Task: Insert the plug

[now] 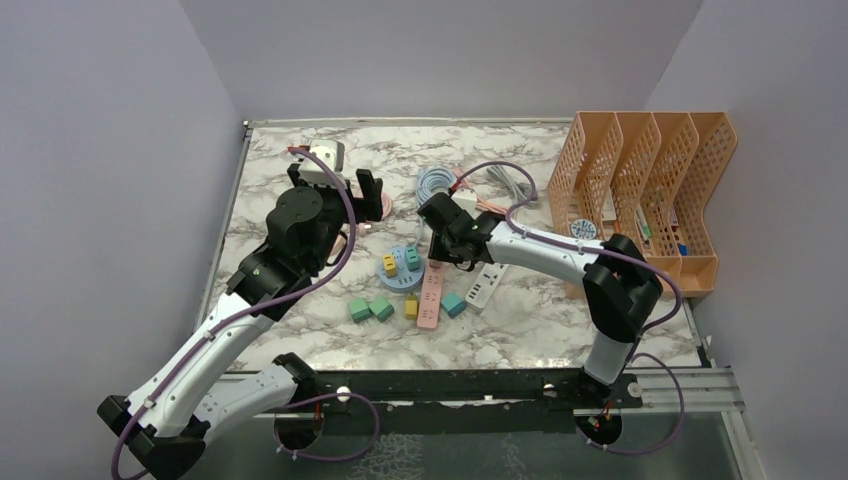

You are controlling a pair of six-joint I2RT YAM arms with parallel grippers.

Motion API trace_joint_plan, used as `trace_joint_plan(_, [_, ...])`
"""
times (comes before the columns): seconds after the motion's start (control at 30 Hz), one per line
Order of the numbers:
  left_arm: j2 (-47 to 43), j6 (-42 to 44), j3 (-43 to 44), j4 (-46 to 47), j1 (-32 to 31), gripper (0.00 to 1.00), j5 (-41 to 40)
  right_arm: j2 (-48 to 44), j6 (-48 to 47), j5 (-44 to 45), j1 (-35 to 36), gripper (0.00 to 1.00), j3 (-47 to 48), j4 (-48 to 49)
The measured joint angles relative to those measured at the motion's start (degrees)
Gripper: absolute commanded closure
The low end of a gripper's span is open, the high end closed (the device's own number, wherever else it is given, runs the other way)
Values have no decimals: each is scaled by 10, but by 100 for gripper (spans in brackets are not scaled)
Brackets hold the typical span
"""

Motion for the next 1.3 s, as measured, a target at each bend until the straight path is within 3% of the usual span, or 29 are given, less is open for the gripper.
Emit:
trace_joint_plan(0.67, [0, -2, 0, 0, -4, 17, 0, 37, 25, 35, 5, 99, 41, -40])
trace_joint_plan(1.3, [2, 16, 1, 0, -4, 17, -13, 112, 80, 110, 16, 99, 150, -188])
